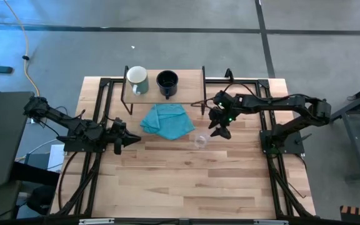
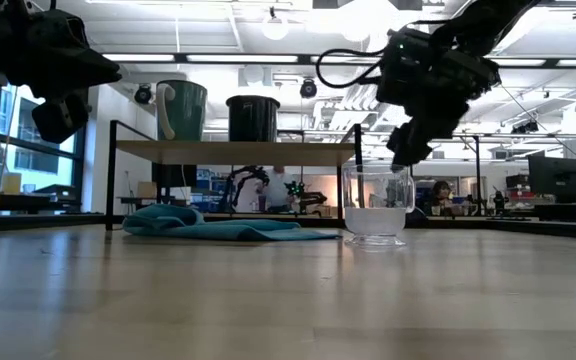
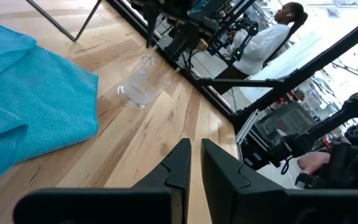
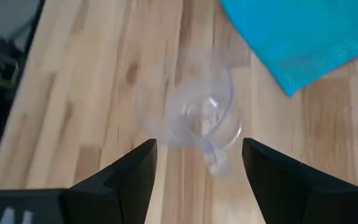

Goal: Stack small to large cups/mugs on shelf
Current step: Put the transparent mug on the shelf

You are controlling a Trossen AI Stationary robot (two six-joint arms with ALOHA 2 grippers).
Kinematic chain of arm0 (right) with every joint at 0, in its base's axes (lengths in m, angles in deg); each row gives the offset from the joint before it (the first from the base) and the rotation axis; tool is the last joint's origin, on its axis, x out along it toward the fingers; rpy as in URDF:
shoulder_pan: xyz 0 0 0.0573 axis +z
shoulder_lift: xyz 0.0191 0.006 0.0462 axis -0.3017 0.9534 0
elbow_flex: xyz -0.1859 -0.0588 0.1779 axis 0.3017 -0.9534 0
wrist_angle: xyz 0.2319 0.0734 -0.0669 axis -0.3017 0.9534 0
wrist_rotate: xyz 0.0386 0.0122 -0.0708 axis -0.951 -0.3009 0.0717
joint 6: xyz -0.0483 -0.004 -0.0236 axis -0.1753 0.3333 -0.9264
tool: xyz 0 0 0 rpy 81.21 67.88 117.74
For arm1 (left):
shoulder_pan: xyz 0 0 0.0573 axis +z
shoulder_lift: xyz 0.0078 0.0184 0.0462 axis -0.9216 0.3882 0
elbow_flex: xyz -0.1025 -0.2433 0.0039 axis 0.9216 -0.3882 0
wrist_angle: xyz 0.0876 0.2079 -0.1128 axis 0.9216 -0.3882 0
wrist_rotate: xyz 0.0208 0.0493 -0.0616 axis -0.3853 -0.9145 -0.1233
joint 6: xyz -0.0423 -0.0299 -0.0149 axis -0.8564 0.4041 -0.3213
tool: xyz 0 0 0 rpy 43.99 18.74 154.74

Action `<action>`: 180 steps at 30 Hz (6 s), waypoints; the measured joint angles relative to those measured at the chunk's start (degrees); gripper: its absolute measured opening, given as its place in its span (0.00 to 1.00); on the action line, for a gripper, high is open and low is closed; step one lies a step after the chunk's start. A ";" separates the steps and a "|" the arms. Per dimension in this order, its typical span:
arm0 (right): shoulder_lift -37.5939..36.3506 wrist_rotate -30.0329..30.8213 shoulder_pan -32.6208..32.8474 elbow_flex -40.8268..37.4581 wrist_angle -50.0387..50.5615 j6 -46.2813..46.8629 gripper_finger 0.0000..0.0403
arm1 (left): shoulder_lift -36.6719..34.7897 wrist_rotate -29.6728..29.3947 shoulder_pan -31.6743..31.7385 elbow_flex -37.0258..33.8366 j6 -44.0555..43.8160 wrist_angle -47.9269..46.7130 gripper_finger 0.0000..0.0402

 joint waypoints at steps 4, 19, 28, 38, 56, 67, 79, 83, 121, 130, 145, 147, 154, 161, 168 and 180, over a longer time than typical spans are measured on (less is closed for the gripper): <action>0.00 1.03 0.19 0.00 3.09 -3.85 0.57 | -0.01 -0.25 0.00 0.00 -0.09 0.00 0.06; 0.00 4.03 4.43 0.00 0.51 -0.24 0.57 | 0.01 -1.51 0.00 0.00 -0.13 0.00 0.06; 0.00 7.79 8.76 0.00 -2.67 2.38 0.57 | -0.01 -1.51 0.00 0.00 -0.02 -0.07 0.06; 0.07 13.93 11.49 1.50 -4.68 3.66 0.57 | -0.01 -1.51 0.00 0.00 -0.04 -0.07 0.06; 1.27 19.59 15.84 11.19 0.93 -24.60 0.57 | -0.01 -1.44 -0.02 0.00 -0.04 -0.05 0.06; 7.72 26.28 20.88 11.53 -5.11 -28.59 0.57 | -0.01 -1.42 -0.02 0.00 -0.29 0.00 0.06; 16.26 33.83 21.51 21.40 6.49 -37.17 0.55 | 0.01 -1.29 -0.04 0.00 -2.89 0.19 0.06; 18.08 33.84 21.17 23.29 11.34 -40.27 0.49 | 0.01 -0.81 -0.04 0.00 -3.08 0.17 0.06; 21.09 36.14 20.78 24.30 10.25 -35.70 0.29 | 0.78 -1.05 -0.02 0.00 -2.58 -0.13 0.06; 21.09 36.00 20.32 24.30 11.27 -32.06 0.18 | 0.78 -1.05 -0.02 0.00 -2.60 -0.11 0.06; 20.98 35.92 18.36 24.30 11.58 -19.50 0.01 | 0.80 -1.05 -0.02 0.00 -2.60 -0.09 0.06; 20.98 35.93 17.96 24.63 12.51 -17.22 0.01 | 0.79 -1.05 -0.02 0.00 -2.60 -0.09 0.06; 21.00 36.04 15.46 28.24 18.15 -7.79 0.00 | 0.78 -1.05 -0.02 0.00 -1.66 -0.17 0.06; 21.00 33.97 12.86 31.52 23.18 3.05 0.00 | 0.78 -1.05 -0.02 0.00 -1.50 -0.43 0.06; 21.00 31.01 11.64 34.14 26.38 12.51 0.00 | 0.78 -1.05 -0.02 0.00 -0.14 -0.62 0.06; 21.00 30.98 11.66 42.18 32.14 22.67 0.00 | 0.78 -1.05 -0.02 0.00 0.00 -1.56 0.06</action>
